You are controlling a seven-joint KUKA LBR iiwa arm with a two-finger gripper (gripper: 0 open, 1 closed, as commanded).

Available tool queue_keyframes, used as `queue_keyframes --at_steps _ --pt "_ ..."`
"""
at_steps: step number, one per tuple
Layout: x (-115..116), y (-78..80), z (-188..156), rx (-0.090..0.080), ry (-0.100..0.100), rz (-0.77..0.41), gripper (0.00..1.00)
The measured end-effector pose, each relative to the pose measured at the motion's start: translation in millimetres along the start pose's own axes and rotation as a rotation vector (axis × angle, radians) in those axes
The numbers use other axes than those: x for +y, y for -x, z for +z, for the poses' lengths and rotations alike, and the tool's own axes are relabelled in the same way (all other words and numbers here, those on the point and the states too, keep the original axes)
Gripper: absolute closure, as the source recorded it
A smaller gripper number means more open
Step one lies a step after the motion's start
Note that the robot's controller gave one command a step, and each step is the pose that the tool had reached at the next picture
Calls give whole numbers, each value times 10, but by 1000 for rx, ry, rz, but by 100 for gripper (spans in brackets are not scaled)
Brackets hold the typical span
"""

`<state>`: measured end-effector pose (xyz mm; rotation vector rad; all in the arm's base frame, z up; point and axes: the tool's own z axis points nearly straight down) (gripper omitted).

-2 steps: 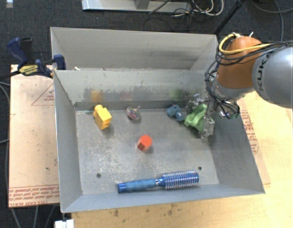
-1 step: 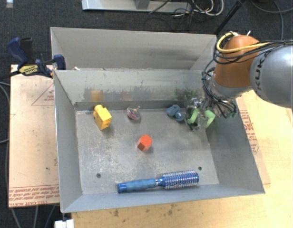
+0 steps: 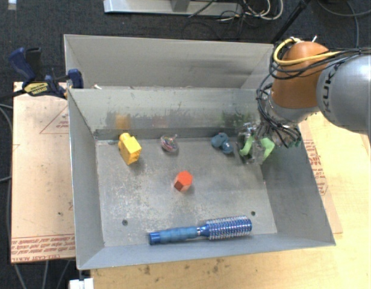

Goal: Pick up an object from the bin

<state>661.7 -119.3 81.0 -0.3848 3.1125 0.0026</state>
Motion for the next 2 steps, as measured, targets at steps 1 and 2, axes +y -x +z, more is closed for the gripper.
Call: queue_keyframes --at_steps 1,2 --pt "0 25 -758 -5 -4 -1 100" --pt "-1 45 -1125 -3 -3 1 100"
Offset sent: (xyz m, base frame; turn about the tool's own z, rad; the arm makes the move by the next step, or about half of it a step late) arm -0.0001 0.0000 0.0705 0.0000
